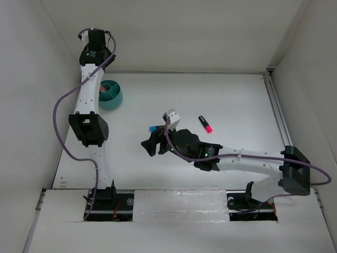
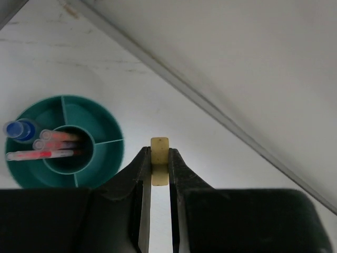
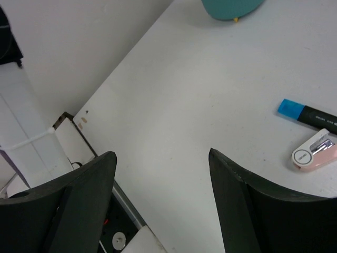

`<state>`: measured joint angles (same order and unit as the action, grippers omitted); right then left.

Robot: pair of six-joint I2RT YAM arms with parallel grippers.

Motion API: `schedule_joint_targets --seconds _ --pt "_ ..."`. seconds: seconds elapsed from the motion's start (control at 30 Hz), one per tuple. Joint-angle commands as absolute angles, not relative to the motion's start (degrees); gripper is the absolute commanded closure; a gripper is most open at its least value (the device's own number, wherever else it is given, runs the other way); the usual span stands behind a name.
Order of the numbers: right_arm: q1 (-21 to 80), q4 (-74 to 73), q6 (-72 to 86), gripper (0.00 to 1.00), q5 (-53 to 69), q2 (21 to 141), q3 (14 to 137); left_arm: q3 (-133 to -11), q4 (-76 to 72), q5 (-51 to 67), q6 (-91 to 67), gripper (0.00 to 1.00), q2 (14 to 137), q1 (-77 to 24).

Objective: Sort the stationery into containers
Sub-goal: Place the stationery in the storage box.

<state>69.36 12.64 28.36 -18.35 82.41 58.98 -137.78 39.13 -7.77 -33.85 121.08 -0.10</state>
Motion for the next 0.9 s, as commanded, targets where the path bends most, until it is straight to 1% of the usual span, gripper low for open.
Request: schedule_joint_targets --seconds 0.0,0.1,0.27,0.67,0.87 --pt "71.1 12.57 29.97 0.23 -21.53 80.33 57.83 -140.71 45.79 -15.99 -34.89 1.0 124.08 0.97" --pt "71.1 12.04 31.11 0.23 -22.06 80.33 57.3 -142.9 45.26 -15.47 -34.89 1.0 126.99 0.97" --pt "72.15 12.04 32.87 0.23 -22.06 80.33 56.25 -141.86 44.65 -16.0 -34.37 1.0 127.0 0.97" --pt "74.53 12.04 33.57 0.23 -22.59 82.35 55.2 -141.33 42.89 -16.52 -32.26 1.0 132.09 0.97" --pt "74.53 12.04 33.57 0.23 -23.12 79.45 52.65 -142.03 41.75 -15.47 -31.73 1.0 134.03 1.49"
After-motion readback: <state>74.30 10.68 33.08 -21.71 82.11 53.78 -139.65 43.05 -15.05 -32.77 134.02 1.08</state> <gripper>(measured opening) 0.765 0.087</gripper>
